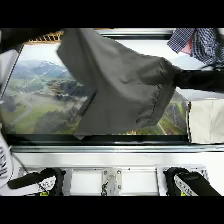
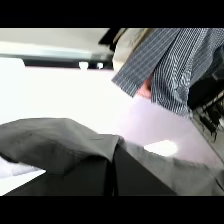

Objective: Fold the clothes and pants, and hang the long-sleeved shirts on hangers.

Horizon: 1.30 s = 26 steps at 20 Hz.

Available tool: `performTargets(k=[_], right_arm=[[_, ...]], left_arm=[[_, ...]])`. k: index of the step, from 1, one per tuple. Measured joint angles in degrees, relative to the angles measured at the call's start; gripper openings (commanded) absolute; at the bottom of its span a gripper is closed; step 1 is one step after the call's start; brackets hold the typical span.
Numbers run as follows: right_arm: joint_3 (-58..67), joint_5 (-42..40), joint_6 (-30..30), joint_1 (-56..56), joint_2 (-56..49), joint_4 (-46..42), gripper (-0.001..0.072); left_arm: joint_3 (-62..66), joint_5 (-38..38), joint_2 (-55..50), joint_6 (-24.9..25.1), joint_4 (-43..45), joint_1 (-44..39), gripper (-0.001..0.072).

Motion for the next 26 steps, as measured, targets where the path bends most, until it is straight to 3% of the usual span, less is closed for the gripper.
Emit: performTargets(k=[1, 2, 5, 6, 9, 14, 20, 26], right_arm=[[-0.02, -1.92, -0.02, -0.20, -3.87, -1.31, 0.0416], [0.04, -3.63, -0.11, -0.39, -7.15, -2.23, 0.0649], [0.61, -6.95, -0.24, -1.33, -14.01, -3.82, 0.0644], [0.72, -7.30, -0.26, -1.77, -14.82, -4.13, 0.0644], [0.48, -5.86, -0.42, -3.58, -14.71, -4.98, 0.0644], [-4.94, -2.51, -0.44, -4.59, -8.68, -4.63, 0.0644], [-10.01, -1.64, -0.44, -4.76, -4.15, -2.14, 0.0644], [-10.84, -2.01, -0.44, -4.76, -3.48, 0.87, 0.0644]], left_arm=[[0.00, 0.44, -2.40, 0.15, -0.02, -0.52, 0.0662], [0.00, 0.42, -4.57, 0.33, -0.02, -0.70, 0.0675], [0.00, -2.27, -9.09, -0.17, -0.07, 1.36, 0.0665], [-0.11, -4.50, -9.90, -0.59, 0.07, 2.97, 0.0585], [-4.20, -12.24, -8.83, -1.18, 4.26, 7.80, 0.0585], [-29.31, -17.66, 2.75, -1.18, 13.90, 11.96, 0.0586], [-64.02, -11.91, 18.16, -1.03, 16.52, 6.23, 0.0585], [-75.45, -1.01, 22.86, -4.55, 17.11, -2.69, 0.0585]])
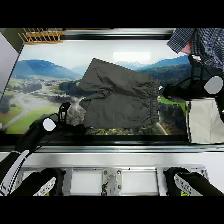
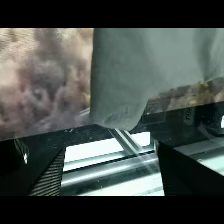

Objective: Fold the clothes and pants, and hang the long-sleeved shirts on hangers.

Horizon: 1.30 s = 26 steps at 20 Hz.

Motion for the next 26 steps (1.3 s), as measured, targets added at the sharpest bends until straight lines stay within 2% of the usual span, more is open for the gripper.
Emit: performTargets(k=[7, 8, 9, 10, 11, 12, 13, 20, 23, 26], right_arm=[[-0.07, 0.46, 0.00, 0.00, 0.22, 0.66, 0.0644], [-0.07, 0.61, 0.00, 0.00, 0.26, 0.61, 0.0644], [-0.07, 0.92, 0.00, 0.00, 0.33, 0.55, 0.0644], [-0.07, 0.94, 0.00, 0.00, 0.35, 0.42, 0.0644], [-0.07, 1.14, 0.00, 0.00, 0.37, 0.37, 0.0644], [-0.07, 1.33, 0.00, 0.00, 0.42, 0.37, 0.0644], [-0.07, 1.33, 0.00, -0.04, 0.44, 0.37, 0.0644], [-3.91, 5.07, 1.01, -1.31, 1.05, -1.81, 0.0646], [-11.96, 5.18, 5.77, -4.17, 1.27, -1.16, 0.0645], [-22.53, 0.79, 11.21, -7.50, 1.38, 5.09, 0.0646]], left_arm=[[4.00, 2.38, -9.16, -2.40, 0.15, -5.31, 0.0582], [4.63, 2.43, -10.08, -2.95, 0.13, -5.88, 0.0433], [5.03, 2.91, -10.86, -3.74, 0.13, -6.34, 0.0329], [5.25, 3.21, -11.39, -4.33, 0.20, -6.60, 0.0290], [5.44, 3.72, -11.76, -5.07, 0.17, -6.82, 0.0288], [5.60, 4.15, -12.00, -5.62, 0.13, -6.95, 0.0095], [5.66, 4.74, -12.22, -6.10, 0.39, -7.06, 0.0004], [5.90, 3.10, -7.67, -6.56, 1.97, -5.20, 0.0004], [5.90, 1.75, -3.61, -6.14, 4.83, -3.69, 0.0004], [5.90, 1.18, -0.59, -6.12, 6.19, -2.97, 0.0004]])
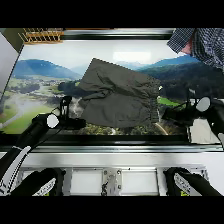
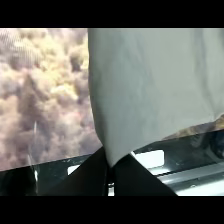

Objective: Fold the clothes and pants, and hang the long-sleeved shirts on hangers.

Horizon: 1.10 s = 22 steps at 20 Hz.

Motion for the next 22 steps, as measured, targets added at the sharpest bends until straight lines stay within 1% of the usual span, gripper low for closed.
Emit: performTargets(k=[3, 6, 9, 11, 12, 13, 14, 18, 20, 22], right_arm=[[-9.99, -9.09, 2.97, -1.42, 0.00, 10.21, 0.0645], [-16.39, -20.31, 2.21, -0.20, -0.17, 19.78, 0.0645], [-18.73, -29.38, 0.59, 2.86, -1.29, 25.00, 0.0645], [-19.28, -34.69, -0.02, 5.22, -2.64, 26.67, 0.0643], [-19.32, -36.81, -0.28, 6.25, -3.30, 26.97, 0.0560], [-19.30, -38.84, -0.42, 7.21, -4.02, 27.12, 0.0415], [-19.19, -40.30, -0.52, 8.11, -4.85, 27.10, 0.0344], [-17.70, -43.71, -3.87, 10.36, -6.78, 27.32, 0.0335], [-16.94, -44.35, -5.73, 10.82, -7.26, 27.30, 0.0017], [-16.35, -44.92, -6.86, 11.02, -7.41, 27.19, 0.0019]], left_arm=[[0.00, -0.24, 1.70, 0.04, 0.63, 0.28, 0.0005], [0.00, -0.42, 2.32, 0.17, 0.85, 0.39, 0.0004], [0.00, -0.35, 2.54, 0.17, 1.11, 0.42, 0.0004], [0.00, -0.17, 2.60, 0.17, 1.11, 0.42, 0.0004], [0.00, -0.17, 2.60, 0.17, 1.11, 0.42, 0.0004], [0.00, -0.13, 2.62, 0.17, 1.18, 0.42, 0.0004], [0.00, -0.09, 2.62, 0.17, 1.18, 0.42, 0.0004], [0.00, -0.02, 2.62, 0.17, 1.22, 0.42, 0.0004], [0.00, -0.02, 2.62, 0.17, 1.29, 0.42, 0.0004], [0.00, -0.07, 2.62, 0.15, 1.68, 0.42, 0.0004]])
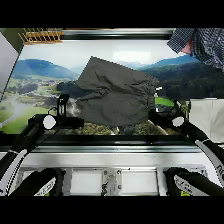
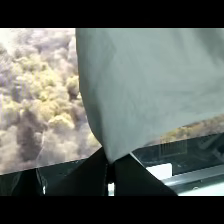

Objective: Fold the clothes and pants, and hang the long-sleeved shirts on hangers.

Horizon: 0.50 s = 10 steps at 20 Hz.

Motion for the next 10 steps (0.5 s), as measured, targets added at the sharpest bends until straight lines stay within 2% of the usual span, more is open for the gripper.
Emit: performTargets(k=[4, 7, 10], right_arm=[[2.36, 1.31, -1.05, 0.11, 1.18, -3.54, 0.0018], [9.92, 7.78, -1.22, -0.59, 5.51, -13.14, 0.0018], [21.81, 16.92, -1.40, -1.14, 12.04, -21.73, 0.0018]], left_arm=[[1.51, -1.70, 0.02, -0.02, 2.67, 0.00, 0.0004], [9.16, -7.17, 0.57, -0.02, 12.37, 0.00, 0.0004], [22.75, -11.02, 3.15, -0.02, 23.37, -0.02, 0.0004]])
